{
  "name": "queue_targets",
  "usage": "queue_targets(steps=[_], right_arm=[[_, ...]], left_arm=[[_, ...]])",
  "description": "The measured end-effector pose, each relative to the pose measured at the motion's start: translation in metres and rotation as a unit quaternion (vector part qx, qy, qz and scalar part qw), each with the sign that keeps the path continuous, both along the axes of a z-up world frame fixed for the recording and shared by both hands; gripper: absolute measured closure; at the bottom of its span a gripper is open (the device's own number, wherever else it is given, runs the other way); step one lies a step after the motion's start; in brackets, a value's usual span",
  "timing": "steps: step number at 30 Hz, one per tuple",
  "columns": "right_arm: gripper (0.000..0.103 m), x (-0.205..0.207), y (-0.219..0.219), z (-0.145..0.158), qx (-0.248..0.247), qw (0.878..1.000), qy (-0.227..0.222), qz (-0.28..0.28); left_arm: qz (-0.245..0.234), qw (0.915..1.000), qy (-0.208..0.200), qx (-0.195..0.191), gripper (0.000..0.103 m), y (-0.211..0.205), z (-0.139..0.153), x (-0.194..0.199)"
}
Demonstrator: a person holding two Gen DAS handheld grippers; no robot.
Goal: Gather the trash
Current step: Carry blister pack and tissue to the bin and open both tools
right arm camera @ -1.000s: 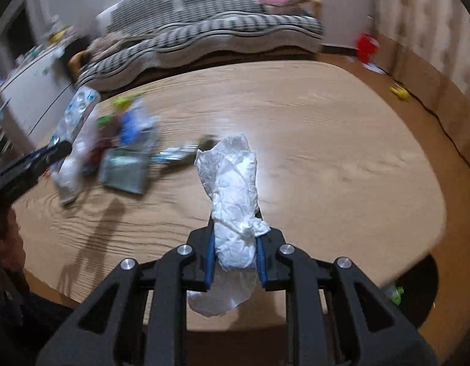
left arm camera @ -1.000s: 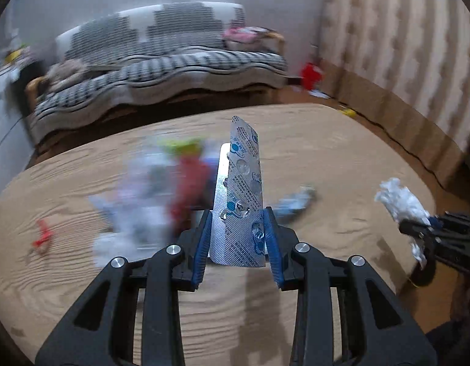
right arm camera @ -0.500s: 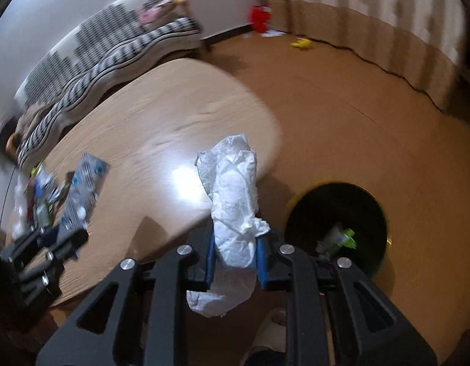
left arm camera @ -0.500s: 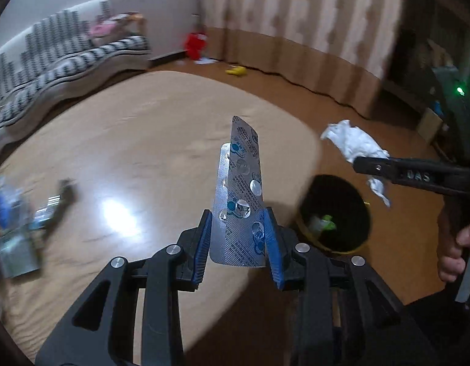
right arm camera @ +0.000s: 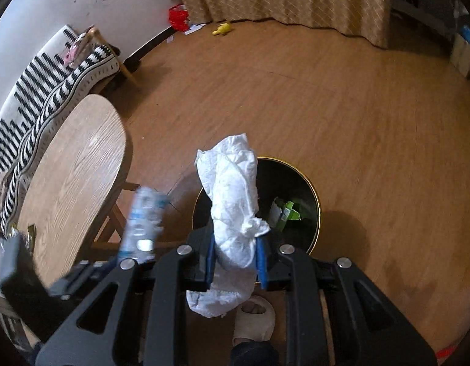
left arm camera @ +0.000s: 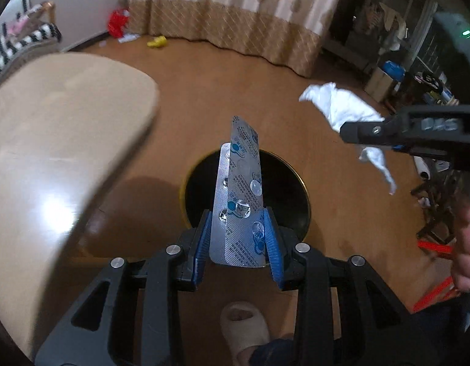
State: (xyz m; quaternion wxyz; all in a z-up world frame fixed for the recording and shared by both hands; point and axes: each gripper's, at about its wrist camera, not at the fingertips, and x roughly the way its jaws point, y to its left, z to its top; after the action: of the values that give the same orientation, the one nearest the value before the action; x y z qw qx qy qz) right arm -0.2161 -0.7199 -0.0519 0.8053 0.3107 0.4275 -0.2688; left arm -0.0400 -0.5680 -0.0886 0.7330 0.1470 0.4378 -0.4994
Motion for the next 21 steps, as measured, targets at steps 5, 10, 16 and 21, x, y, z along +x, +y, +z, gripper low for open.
queue_targets(steps=[5, 10, 16, 21], right_arm=[[0.082, 0.001, -0.006, -0.003, 0.001, 1.000, 0.008, -0.005], [0.082, 0.006, -0.008, -0.007, 0.001, 1.000, 0.013, -0.011], [0.082, 0.012, -0.007, -0.013, 0.001, 1.000, 0.022, -0.011], [0.082, 0.015, -0.007, -0.017, 0.003, 1.000, 0.027, -0.011]], left_arm=[[-0.006, 0.9998, 0.018, 0.010, 0.070, -0.028, -0.028, 0.001], [-0.007, 0.9994, 0.028, 0.018, 0.069, -0.046, -0.043, 0.006], [0.001, 0.9997, 0.019, 0.016, 0.036, -0.052, -0.046, 0.010], [-0.001, 0.9998, 0.018, 0.007, 0.034, -0.049, -0.039, 0.011]])
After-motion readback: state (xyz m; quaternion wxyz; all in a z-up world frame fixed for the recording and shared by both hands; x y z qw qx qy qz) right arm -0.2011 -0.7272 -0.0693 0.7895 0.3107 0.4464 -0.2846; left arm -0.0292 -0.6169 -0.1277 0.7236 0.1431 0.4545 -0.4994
